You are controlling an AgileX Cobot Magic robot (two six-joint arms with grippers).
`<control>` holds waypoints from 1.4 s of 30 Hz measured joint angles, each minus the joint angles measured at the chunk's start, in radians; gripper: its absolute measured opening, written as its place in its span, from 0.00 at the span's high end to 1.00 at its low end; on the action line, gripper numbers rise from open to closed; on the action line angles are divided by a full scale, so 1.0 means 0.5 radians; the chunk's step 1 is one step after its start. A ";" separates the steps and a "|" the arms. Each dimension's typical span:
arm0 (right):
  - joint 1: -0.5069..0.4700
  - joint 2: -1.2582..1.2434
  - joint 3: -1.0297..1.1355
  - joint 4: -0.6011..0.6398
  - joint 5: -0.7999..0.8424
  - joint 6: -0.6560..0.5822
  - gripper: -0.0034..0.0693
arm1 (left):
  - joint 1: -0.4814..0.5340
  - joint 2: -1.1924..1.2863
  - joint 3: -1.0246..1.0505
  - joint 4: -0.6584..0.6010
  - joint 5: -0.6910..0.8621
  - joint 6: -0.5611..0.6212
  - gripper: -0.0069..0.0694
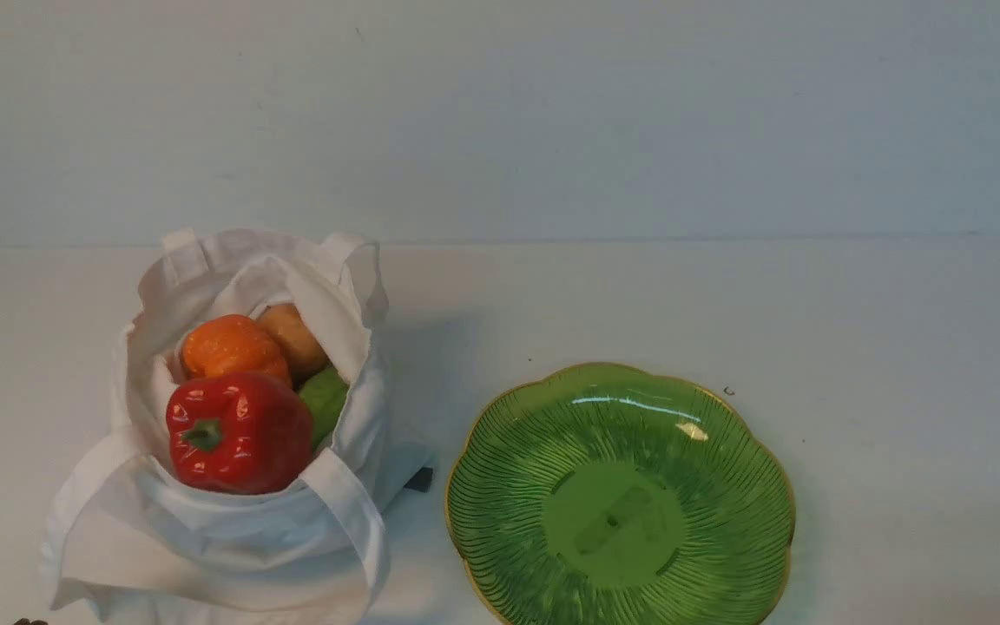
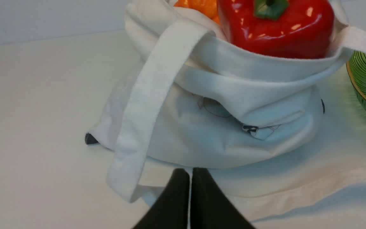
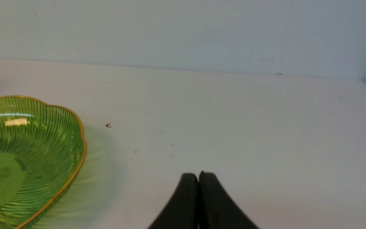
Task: Take vegetables from cloth bag on white table place on plate.
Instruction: 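Reach into the bag and grasp the red bell pepper with the left gripper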
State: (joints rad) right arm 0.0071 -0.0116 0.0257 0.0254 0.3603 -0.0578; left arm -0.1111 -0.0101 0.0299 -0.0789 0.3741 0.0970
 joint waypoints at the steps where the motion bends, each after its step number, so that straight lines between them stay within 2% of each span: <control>1: 0.000 0.000 0.000 0.000 0.000 0.000 0.97 | 0.000 0.000 0.000 0.000 0.000 0.000 0.92; 37: 0.000 0.000 0.000 0.000 0.000 0.000 0.97 | 0.000 0.000 0.000 0.002 0.000 0.000 0.92; 41: 0.000 0.000 0.000 0.000 0.000 0.000 0.97 | 0.000 0.000 0.000 0.082 -0.023 0.032 0.92; 42: 0.000 0.000 0.000 0.000 0.000 0.000 0.97 | 0.000 0.000 0.000 0.093 -0.107 0.005 0.92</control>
State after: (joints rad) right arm 0.0071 -0.0116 0.0257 0.0254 0.3603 -0.0578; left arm -0.1111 -0.0101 0.0299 -0.0326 0.3208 0.0996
